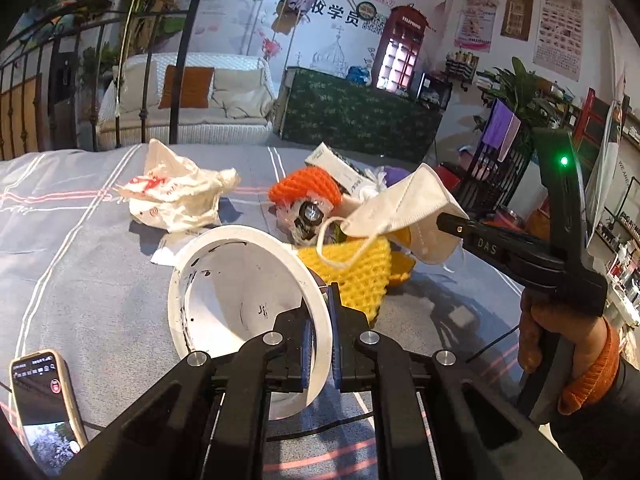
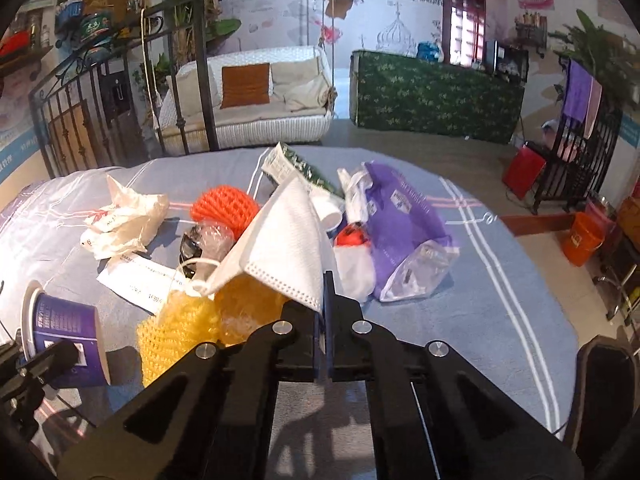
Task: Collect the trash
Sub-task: 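Carry the white mask with the right tool over the black bin and release it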
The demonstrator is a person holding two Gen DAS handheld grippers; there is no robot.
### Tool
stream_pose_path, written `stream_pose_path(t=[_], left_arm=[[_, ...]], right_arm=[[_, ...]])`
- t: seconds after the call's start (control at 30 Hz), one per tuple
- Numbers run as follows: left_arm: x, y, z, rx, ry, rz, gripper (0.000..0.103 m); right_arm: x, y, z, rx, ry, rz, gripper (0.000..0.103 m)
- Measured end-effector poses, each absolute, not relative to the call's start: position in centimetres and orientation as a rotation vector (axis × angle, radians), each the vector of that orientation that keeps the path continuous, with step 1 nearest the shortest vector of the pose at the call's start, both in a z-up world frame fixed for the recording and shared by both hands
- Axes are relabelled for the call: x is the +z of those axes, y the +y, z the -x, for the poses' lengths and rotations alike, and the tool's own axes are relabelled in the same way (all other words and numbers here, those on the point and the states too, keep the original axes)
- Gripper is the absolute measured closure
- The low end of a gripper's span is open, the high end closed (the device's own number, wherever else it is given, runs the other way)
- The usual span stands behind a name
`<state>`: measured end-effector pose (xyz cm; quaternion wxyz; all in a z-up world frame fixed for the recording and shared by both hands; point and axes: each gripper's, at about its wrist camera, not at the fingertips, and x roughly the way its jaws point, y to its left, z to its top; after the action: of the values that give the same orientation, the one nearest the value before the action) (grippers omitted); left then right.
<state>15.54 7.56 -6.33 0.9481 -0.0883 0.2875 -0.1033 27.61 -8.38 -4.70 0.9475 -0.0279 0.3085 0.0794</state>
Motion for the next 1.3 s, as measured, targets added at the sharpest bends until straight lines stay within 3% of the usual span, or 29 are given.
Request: stream_pose_path(t=[0.27, 0.8, 1.3], left_arm=[[-4.3, 7.2, -13.9, -0.226, 0.509, 0.171, 0.095], [-2.3, 0.2, -13.6, -0.494, 0.445, 0.143, 0.095], [-2.5, -12.9, -15.0, -0.807, 0.463, -0.005, 0.095]], right_arm=[[-2.0, -9.7, -23.6, 0.140, 0.511, 0.098, 0.101], [-0.6, -19.2, -15.9, 0.016, 0.499, -0.044, 0.101], [-6.3, -38.6, -10.5, -0.468, 0.650, -0.181, 0.101]])
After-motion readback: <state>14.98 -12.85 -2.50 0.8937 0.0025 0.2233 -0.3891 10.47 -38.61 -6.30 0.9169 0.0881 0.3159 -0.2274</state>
